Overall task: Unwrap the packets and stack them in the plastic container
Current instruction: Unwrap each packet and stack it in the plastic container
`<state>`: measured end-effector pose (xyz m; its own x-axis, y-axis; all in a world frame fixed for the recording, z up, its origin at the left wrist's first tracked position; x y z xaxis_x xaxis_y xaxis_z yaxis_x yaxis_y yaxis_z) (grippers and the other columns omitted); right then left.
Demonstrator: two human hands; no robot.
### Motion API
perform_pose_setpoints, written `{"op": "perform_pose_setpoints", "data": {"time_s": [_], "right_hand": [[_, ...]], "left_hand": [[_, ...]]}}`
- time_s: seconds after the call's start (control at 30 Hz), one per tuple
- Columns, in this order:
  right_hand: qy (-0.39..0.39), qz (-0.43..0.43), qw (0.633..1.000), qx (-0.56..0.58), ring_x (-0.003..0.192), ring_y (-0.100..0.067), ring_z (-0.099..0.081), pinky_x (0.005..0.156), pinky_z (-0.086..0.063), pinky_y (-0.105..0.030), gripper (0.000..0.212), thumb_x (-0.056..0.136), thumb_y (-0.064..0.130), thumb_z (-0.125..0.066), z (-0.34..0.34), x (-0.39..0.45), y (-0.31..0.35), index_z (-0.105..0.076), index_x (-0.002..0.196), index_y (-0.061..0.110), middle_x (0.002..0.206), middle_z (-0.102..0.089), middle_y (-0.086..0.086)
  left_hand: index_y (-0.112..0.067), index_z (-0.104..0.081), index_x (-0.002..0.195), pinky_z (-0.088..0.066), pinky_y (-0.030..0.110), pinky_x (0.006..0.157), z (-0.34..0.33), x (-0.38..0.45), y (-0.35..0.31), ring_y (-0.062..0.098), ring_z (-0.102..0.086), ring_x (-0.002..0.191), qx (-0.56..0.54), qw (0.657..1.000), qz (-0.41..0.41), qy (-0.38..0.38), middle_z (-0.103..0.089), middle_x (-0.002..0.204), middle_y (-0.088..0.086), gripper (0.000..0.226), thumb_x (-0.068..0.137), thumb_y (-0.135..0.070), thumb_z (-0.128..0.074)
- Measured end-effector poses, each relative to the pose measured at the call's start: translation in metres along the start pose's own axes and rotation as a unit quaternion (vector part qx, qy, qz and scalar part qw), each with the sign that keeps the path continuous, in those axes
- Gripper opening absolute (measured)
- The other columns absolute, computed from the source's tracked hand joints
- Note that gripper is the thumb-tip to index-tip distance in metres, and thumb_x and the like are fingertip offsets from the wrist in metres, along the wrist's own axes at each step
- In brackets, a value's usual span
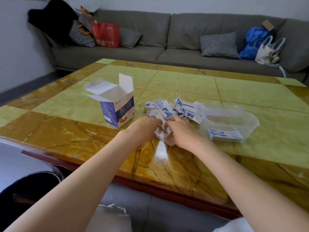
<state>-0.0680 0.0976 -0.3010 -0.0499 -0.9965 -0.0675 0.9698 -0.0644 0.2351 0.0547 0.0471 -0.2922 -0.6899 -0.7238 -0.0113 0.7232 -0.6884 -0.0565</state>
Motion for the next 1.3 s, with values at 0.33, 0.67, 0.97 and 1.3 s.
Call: {"op": "perform_pose_setpoints", "data": {"time_s": [0.33,0.67,0.97,1.3], "right_hand": [[-0.051,-0.009,0.987,0.151,0.085,-0.012,-0.044,0.063,-0.035,-0.017,0.059,0.079,-0.002,-0.063,0.012,-0.015,-0.023,-0.046,0.131,0.023,0.121,-0.041,-0.003],[-0.179,-0.009,0.964,0.198,0.064,-0.017,-0.046,0.050,-0.030,-0.014,0.018,0.082,0.011,-0.062,0.022,-0.018,-0.016,-0.064,0.083,-0.006,0.078,-0.059,-0.011],[-0.206,0.014,0.952,0.225,0.074,-0.023,-0.053,0.063,-0.040,-0.027,0.020,0.088,0.016,-0.058,0.022,-0.016,-0.012,-0.069,0.082,0.000,0.083,-0.064,-0.015],[-0.352,0.078,0.911,0.200,0.089,-0.020,-0.049,0.065,-0.034,-0.011,0.032,0.073,0.004,-0.062,0.027,-0.016,0.003,-0.038,0.054,0.014,0.088,-0.058,-0.005]], "left_hand": [[-0.020,-0.062,0.109,-0.041,0.021,0.080,-0.001,-0.003,0.009,0.013,-0.053,0.096,-0.081,0.996,0.026,0.029,-0.055,0.114,0.003,0.022,0.088,-0.022,-0.058],[-0.016,-0.051,0.116,-0.054,0.028,0.078,0.011,-0.013,0.008,0.017,-0.062,0.093,-0.357,0.931,0.076,-0.001,-0.058,0.114,-0.002,0.033,0.085,-0.013,-0.062],[-0.012,-0.068,0.100,-0.054,0.032,0.071,0.015,-0.014,0.007,0.015,-0.060,0.072,-0.383,0.913,0.120,-0.067,-0.067,0.083,0.002,0.019,0.085,-0.023,-0.063],[-0.006,-0.064,0.087,-0.056,0.026,0.070,0.014,-0.022,0.025,0.014,-0.066,0.067,-0.480,0.836,0.242,-0.107,-0.067,0.074,0.005,0.010,0.085,-0.016,-0.063]]}}
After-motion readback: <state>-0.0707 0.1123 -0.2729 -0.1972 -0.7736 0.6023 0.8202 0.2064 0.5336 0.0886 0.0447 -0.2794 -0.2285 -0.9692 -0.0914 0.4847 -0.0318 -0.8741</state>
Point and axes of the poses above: each hand's wrist, its own x-axis towards the middle knuckle, its own z-axis out of the back of the hand, y = z × x, the point moved 1 cm from there along x, towards the middle knuckle
